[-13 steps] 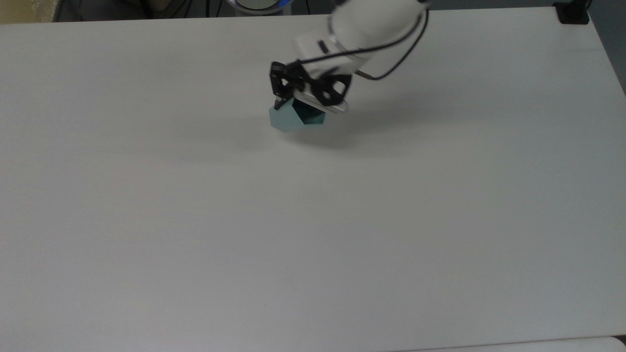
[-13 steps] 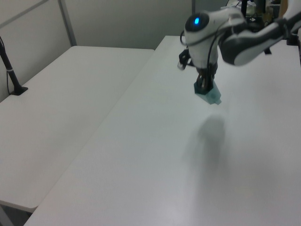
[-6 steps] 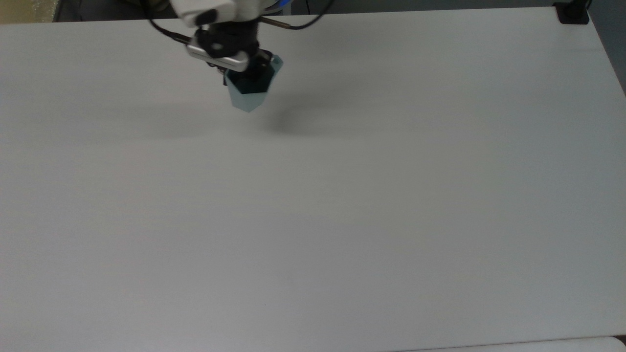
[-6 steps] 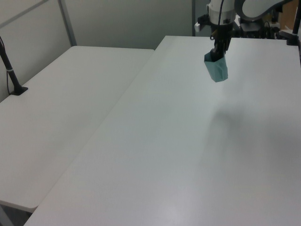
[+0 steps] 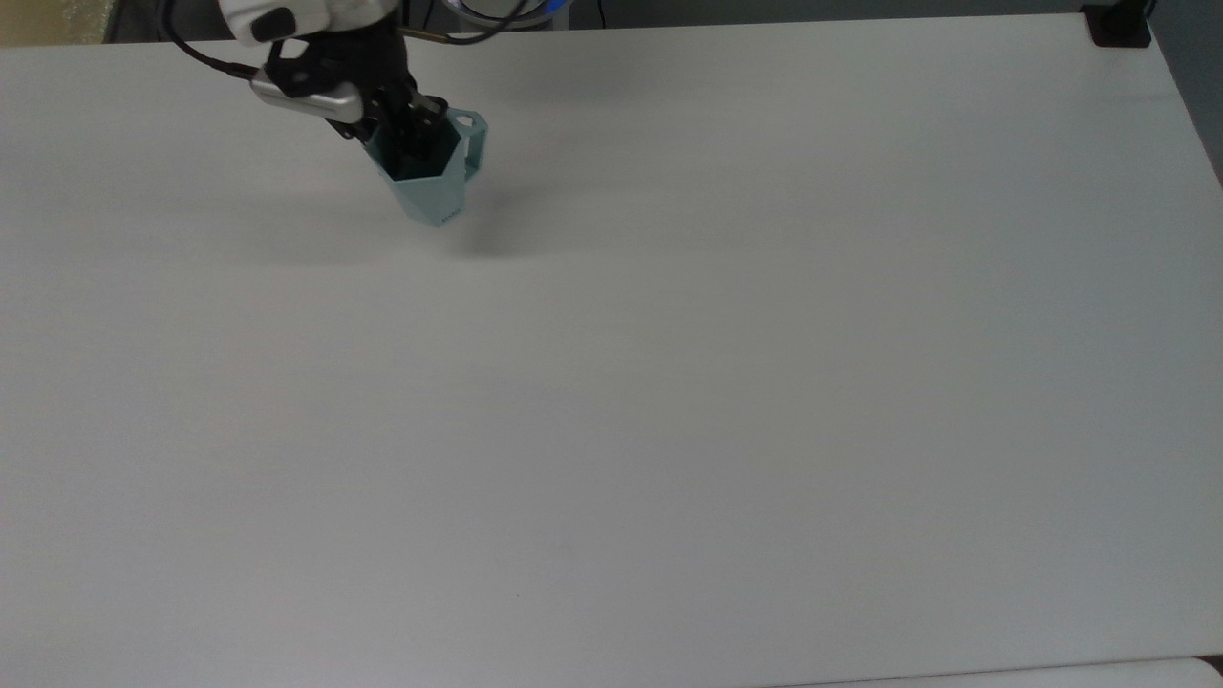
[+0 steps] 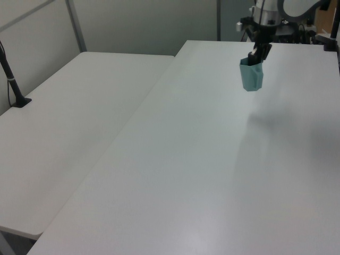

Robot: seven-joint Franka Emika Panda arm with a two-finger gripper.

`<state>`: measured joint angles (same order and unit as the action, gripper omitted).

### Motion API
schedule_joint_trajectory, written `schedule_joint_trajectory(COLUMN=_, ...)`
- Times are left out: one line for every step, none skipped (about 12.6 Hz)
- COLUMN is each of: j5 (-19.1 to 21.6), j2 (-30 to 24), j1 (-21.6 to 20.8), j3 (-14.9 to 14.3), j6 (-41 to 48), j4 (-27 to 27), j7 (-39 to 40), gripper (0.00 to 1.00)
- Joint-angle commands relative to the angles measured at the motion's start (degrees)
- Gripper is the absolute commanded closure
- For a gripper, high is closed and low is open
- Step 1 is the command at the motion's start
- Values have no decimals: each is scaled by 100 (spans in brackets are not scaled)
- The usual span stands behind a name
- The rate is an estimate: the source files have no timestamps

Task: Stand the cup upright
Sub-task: 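Lower the upright cup onto the table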

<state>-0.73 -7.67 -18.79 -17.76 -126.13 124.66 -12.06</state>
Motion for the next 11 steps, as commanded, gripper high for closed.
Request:
schedule_joint_trajectory(j5=240, j2=-490, j1=-81, j3=-280, j6=-525, j4=760, j7=467, gripper=100)
schedule_joint_trajectory(j5=240, j2=-446, j1=-81, j3=-298, j6=-744, j4=866, j7=477, gripper=100)
schedule_joint_trajectory(j5=248, j2=-333, j1=-116, j3=-298, j6=-1077, j4=954, j7=459, gripper=100)
schedule_joint_trajectory(j5=249, j2=-227, j1=-116, j3=-298, j6=-1202, j4=989, j7=450, gripper=100)
schedule_joint_trajectory(j5=249, j2=-139, j1=-125, j3=-298, j6=-1412, j4=1059, j7=416, gripper=100)
schedule_joint_trajectory(j5=249, j2=-25, j1=-247, j3=-298, j6=-1640, j4=1121, j7=363, gripper=100)
schedule_joint_trajectory(j5=249, j2=37, j1=-317, j3=-298, j6=-1695, j4=1139, j7=336, gripper=100)
schedule_joint_trajectory(j5=249, j2=107, j1=-327, j3=-298, j6=-1721, j4=1139, j7=301, gripper=100)
schedule_joint_trajectory(j5=249, j2=186, j1=-336, j3=-290, j6=-1783, j4=1139, j7=292, gripper=100)
schedule_joint_trajectory(j5=249, j2=300, j1=-414, j3=-289, j6=-1870, j4=1148, j7=283, gripper=100)
schedule_joint_trajectory(j5=249, j2=379, j1=-467, j3=-289, j6=-1949, j4=1139, j7=222, gripper=100)
